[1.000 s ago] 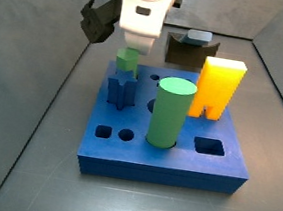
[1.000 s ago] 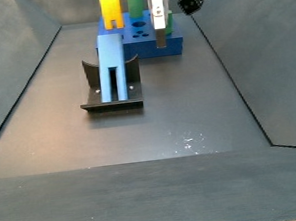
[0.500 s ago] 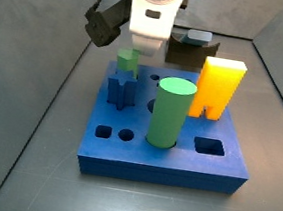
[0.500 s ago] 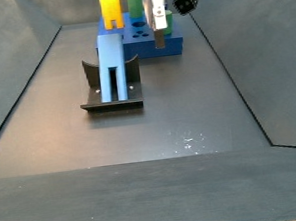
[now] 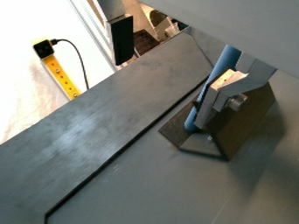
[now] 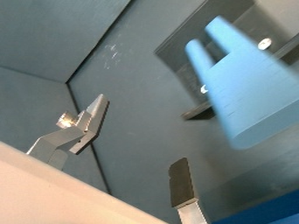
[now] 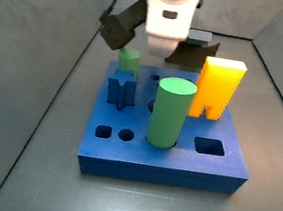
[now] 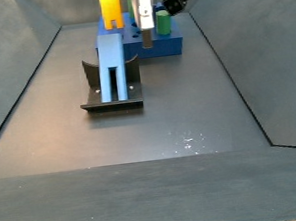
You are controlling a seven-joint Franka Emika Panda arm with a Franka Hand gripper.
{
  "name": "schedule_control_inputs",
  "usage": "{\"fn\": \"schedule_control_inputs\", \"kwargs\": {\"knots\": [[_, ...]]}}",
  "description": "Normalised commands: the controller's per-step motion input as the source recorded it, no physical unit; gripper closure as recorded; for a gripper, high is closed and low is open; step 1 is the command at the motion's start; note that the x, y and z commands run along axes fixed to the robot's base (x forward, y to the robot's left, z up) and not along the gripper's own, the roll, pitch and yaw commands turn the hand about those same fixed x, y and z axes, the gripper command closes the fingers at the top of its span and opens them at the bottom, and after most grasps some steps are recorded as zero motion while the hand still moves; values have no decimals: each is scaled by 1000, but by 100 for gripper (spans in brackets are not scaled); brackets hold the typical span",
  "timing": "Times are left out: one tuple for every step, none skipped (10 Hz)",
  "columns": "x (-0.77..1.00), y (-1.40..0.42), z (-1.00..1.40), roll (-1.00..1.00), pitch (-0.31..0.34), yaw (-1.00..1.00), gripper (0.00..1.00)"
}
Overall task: Pick up the square-circle object. Move up. Rotate the square-circle object. Place the square-circle object on the fixture. Regrasp the square-circle object. Move to above the board. Insert the square-circle object.
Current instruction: Regrasp the square-circle object.
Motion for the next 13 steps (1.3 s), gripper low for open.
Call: {"fn": "schedule_control_inputs", "kwargs": {"knots": [[1000, -16, -45, 129, -34, -37, 0], [1000, -14, -75, 128, 2, -40, 0], [1000, -15, -81, 121, 26, -34, 0], [1000, -16, -78, 113, 49, -24, 0], [1000, -14, -74, 107, 73, -11, 0], [1000, -14, -66, 106, 87, 1, 0], [1000, -13, -60, 108, 92, 11, 0], [906, -11, -52, 116, 103, 37, 0], [869, -13, -48, 119, 106, 47, 0], [796, -17, -42, 125, 110, 64, 0], [747, -18, -41, 126, 110, 72, 0], [704, -18, -40, 123, 110, 79, 0], [658, -21, -40, 117, 106, 87, 0]]}}
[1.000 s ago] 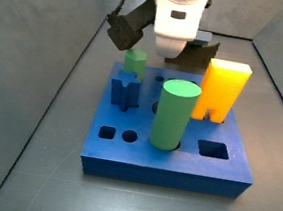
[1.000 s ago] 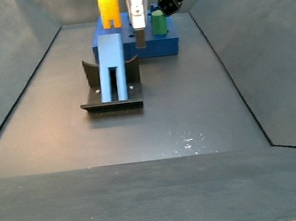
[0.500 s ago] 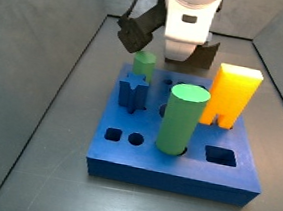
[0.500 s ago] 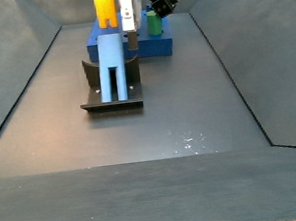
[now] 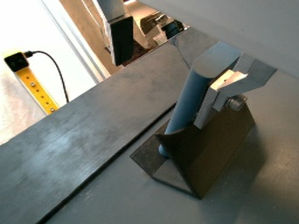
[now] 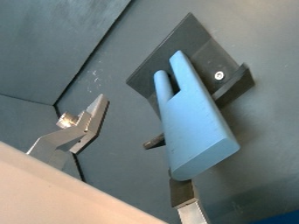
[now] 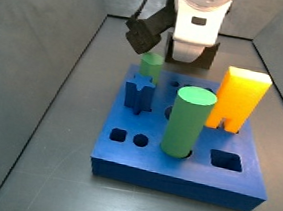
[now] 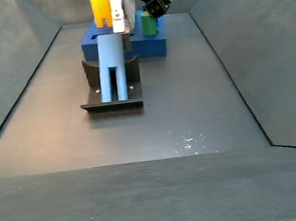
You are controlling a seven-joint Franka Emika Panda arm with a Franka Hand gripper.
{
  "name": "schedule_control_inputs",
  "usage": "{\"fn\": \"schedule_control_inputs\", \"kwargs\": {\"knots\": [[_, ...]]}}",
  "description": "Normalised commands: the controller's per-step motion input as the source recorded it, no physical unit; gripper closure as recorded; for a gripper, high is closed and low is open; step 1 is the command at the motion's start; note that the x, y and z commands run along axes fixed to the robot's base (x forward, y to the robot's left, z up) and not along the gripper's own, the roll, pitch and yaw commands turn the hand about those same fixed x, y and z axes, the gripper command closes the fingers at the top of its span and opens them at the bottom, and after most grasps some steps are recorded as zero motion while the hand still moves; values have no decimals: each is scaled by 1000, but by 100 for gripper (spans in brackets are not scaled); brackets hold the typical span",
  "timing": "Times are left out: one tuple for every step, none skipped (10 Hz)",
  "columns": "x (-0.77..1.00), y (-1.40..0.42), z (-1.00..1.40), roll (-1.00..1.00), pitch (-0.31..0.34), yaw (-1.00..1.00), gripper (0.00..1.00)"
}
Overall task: Pick up the square-circle object. Move up. Rotate the square-circle object. Place the square-circle object on the fixture. Regrasp the square-circle object. Move to above the board. Insert the square-circle object.
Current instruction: Regrasp the square-circle object.
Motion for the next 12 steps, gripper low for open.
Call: {"fn": "schedule_control_inputs", "kwargs": {"knots": [[593, -23, -40, 112, 103, 95, 0], [550, -22, -40, 111, 104, 98, 0], [504, -22, -39, 110, 104, 98, 0], [466, -23, -39, 108, 104, 103, 0], [417, -23, -40, 106, 103, 104, 0], [397, -24, -41, 105, 103, 104, 0], [362, -24, -42, 103, 103, 102, 0], [342, -24, -43, 104, 104, 100, 0], [318, -23, -42, 103, 104, 99, 0], [296, -24, -40, 103, 103, 103, 0], [268, -22, -42, 104, 106, 103, 0], [242, -21, -43, 106, 108, 102, 0]]}}
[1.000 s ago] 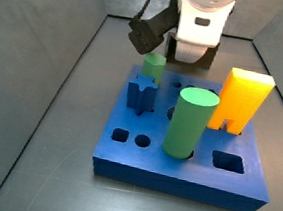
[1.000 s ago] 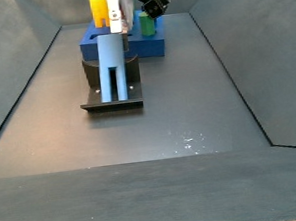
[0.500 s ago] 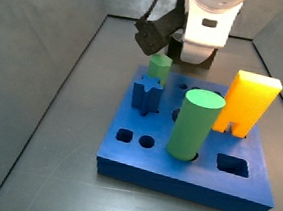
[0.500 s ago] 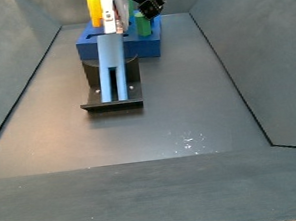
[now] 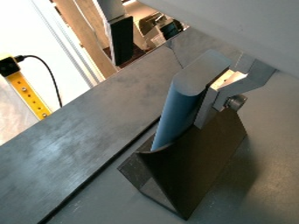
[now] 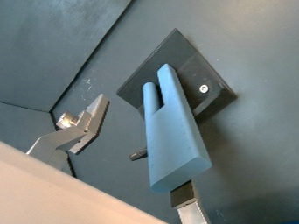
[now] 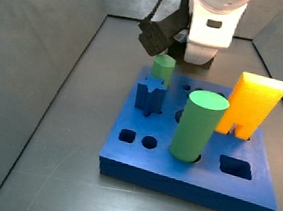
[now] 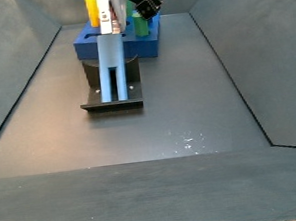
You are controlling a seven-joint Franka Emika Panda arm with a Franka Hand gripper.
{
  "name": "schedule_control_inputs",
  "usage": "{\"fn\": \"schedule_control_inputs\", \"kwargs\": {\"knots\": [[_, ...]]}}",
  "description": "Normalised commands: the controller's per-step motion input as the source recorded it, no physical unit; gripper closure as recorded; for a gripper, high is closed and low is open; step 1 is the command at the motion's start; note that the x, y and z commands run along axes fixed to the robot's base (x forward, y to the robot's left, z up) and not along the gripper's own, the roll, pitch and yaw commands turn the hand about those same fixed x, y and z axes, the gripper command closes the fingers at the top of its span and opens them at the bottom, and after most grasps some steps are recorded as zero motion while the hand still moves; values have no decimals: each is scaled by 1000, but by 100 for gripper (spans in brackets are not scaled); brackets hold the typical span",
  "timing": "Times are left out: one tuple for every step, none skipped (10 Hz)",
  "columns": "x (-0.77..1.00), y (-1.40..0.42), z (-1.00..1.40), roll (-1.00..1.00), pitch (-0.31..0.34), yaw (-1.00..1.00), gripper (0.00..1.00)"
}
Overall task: Pick up the square-circle object. Move up. Rotate the square-circle object. Place the square-circle object on the fixture. Regrasp the square-circle object. Move to above the board. Insert the square-circle object.
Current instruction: Regrasp the square-circle object, then rotate the square-circle object.
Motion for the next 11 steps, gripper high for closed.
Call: {"fn": "schedule_control_inputs", "kwargs": {"knots": [[215, -21, -41, 107, 109, 104, 0], [190, -21, -41, 108, 110, 103, 0], [178, -21, -42, 109, 112, 102, 0], [171, -21, -42, 110, 112, 101, 0], [0, 0, 0, 0, 0, 0, 100], [-1000, 368, 910, 0, 0, 0, 100], [-1000, 364, 910, -18, -12, -1, 100], [-1000, 336, 895, -72, -44, -16, 100], [-1000, 303, 877, -97, -57, -34, 100], [-1000, 275, 851, -124, -61, -53, 100], [-1000, 255, 827, -145, -56, -69, 100]]}}
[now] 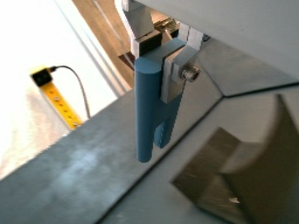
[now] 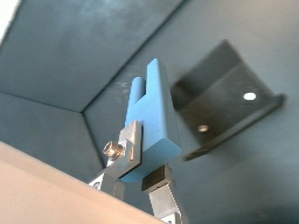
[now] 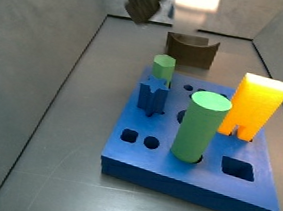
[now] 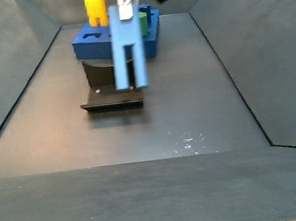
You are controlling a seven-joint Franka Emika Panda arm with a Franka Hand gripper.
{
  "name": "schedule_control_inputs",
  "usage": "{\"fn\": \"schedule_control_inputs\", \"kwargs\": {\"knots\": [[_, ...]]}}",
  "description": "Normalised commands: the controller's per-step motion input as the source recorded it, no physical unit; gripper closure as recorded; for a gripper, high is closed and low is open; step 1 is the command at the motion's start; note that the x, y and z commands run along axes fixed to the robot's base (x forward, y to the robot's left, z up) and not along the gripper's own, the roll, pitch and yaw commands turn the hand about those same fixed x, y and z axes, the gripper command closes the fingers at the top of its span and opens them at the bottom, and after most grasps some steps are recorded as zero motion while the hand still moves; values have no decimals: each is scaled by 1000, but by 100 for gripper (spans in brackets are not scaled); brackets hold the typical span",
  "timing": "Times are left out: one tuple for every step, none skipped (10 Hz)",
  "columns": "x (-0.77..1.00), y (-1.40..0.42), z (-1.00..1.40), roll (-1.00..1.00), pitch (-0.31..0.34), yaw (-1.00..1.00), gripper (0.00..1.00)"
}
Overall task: Pick up the square-circle object. Move up. Rotate the square-circle object. Place the square-circle object on the fixture. Regrasp the square-circle object. Move to above the board. Insert the square-circle object.
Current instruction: Rotate the square-circle object.
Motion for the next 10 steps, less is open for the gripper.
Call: {"fn": "schedule_control_inputs", "kwargs": {"knots": [[-1000, 235, 801, -152, -46, -80, 100], [-1000, 206, 756, -147, -24, -85, 100], [-1000, 187, 712, -150, -13, -87, 100], [-1000, 158, 633, -152, 2, -83, 100], [-944, 133, 547, -152, 12, -81, 100], [-728, 80, 314, -149, 22, -71, 100], [-560, 56, 149, -140, 25, -61, 100], [-371, 40, 74, -127, 22, -48, 100], [-183, 21, 65, -127, 31, -32, 100], [0, 0, 0, -1000, 60, -541, 100]]}}
